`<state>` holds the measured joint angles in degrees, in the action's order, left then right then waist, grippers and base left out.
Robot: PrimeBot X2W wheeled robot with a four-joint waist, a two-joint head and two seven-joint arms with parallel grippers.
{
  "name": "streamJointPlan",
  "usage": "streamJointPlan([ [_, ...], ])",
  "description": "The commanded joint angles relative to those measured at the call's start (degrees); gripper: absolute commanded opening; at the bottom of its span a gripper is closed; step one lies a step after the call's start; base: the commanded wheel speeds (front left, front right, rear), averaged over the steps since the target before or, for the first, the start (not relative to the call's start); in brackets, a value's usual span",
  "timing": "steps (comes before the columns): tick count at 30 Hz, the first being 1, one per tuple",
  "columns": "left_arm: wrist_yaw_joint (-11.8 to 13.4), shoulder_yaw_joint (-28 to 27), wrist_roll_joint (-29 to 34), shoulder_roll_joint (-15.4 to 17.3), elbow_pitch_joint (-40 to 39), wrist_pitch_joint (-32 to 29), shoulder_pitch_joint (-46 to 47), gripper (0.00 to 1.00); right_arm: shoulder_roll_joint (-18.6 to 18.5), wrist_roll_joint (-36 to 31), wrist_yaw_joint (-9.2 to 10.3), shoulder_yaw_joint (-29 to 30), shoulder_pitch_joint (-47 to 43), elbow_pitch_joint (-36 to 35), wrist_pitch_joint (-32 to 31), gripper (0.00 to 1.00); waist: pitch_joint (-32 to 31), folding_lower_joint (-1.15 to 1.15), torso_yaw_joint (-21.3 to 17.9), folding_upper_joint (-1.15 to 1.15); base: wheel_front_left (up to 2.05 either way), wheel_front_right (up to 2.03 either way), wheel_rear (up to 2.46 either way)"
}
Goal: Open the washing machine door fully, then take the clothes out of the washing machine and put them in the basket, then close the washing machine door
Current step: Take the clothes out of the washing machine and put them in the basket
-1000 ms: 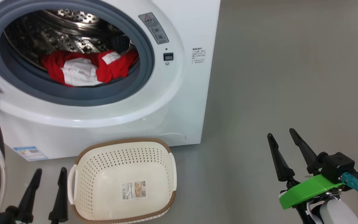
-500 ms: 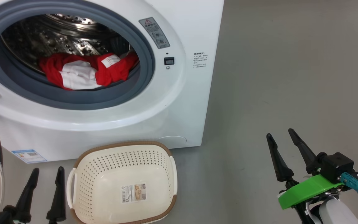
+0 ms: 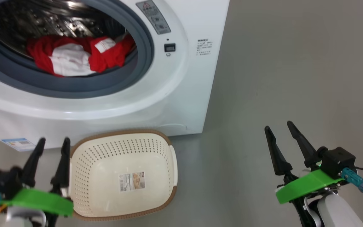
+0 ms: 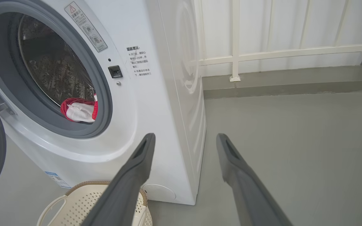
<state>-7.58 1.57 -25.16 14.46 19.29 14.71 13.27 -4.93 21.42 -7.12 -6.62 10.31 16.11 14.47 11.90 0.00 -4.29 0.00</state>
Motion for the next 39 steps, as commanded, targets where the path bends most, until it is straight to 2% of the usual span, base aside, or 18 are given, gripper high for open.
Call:
streamJointPlan([
  [1,0.09,-0.83,-0.69,2.86,0.66,0.29,3.87,1.00,0.18,-0.83,-0.36,-1.29,1.83,-1.74,0.52,1.00,2.20,0.00,-0.72,0.00,0.00,0.00,0.00],
  [9,0.09,8.18,-4.69,8.11,14.56,0.11,19.47,1.00,1.60,-1.48,-0.36,-0.83,4.00,-2.92,0.52,1.00,8.42,0.00,-2.84,0.00,0.00,0.00,0.00],
  [13,0.09,11.76,-7.50,9.95,20.43,-2.04,27.34,1.00,1.95,-1.56,-0.36,-0.69,4.96,-3.53,0.52,1.00,11.32,0.00,-3.91,0.00,0.00,0.00,0.00],
  [26,0.09,23.70,-12.96,14.28,29.02,-5.89,45.08,1.00,2.04,2.02,-0.36,-2.52,8.07,-5.42,0.52,1.00,16.71,0.00,-6.23,0.00,0.00,0.00,0.00],
  [32,0.09,28.03,-16.88,15.23,31.91,-7.55,50.83,1.00,2.04,3.22,-0.36,-3.46,8.36,-5.99,0.52,1.00,18.07,0.00,-7.19,0.00,0.00,0.00,0.00],
  [39,0.09,33.27,-19.48,18.12,34.11,-8.49,56.49,1.00,2.04,4.77,-0.36,-5.38,8.93,-6.54,0.52,1.00,20.67,0.00,-8.84,0.00,0.00,0.00,0.00],
])
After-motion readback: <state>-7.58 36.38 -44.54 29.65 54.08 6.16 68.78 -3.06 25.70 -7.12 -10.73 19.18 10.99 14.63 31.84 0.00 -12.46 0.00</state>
